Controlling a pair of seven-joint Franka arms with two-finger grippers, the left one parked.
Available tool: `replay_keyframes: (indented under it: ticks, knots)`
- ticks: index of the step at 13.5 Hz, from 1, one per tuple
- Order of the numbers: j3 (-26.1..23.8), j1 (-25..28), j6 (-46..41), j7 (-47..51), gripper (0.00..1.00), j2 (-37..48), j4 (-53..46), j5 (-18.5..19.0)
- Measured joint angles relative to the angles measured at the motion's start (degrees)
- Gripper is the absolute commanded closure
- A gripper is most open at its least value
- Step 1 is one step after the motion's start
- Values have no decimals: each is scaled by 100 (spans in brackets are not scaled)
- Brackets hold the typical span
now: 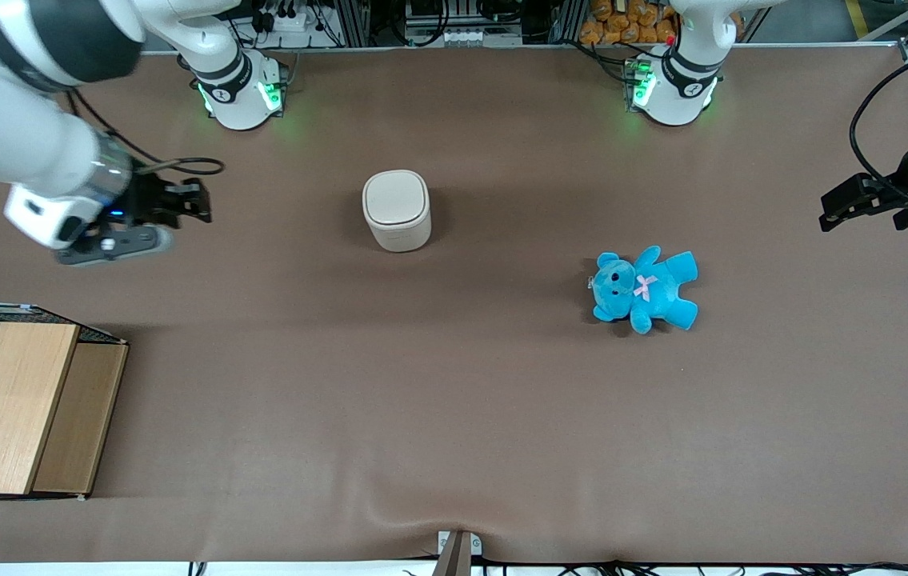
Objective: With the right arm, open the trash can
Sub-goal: 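Move the right gripper over the white trash can's lid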
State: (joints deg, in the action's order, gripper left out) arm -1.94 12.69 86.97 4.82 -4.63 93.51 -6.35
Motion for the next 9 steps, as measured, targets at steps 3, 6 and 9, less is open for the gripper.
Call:
replay_keyframes:
  ticks: [3, 6, 9]
  knots:
    - [-7, 487, 133, 384, 90, 4, 283, -3]
    - [-13, 867, 655, 510, 100, 76, 788, -3]
    - [-14, 1172, 1320, 820, 100, 281, 1519, -8]
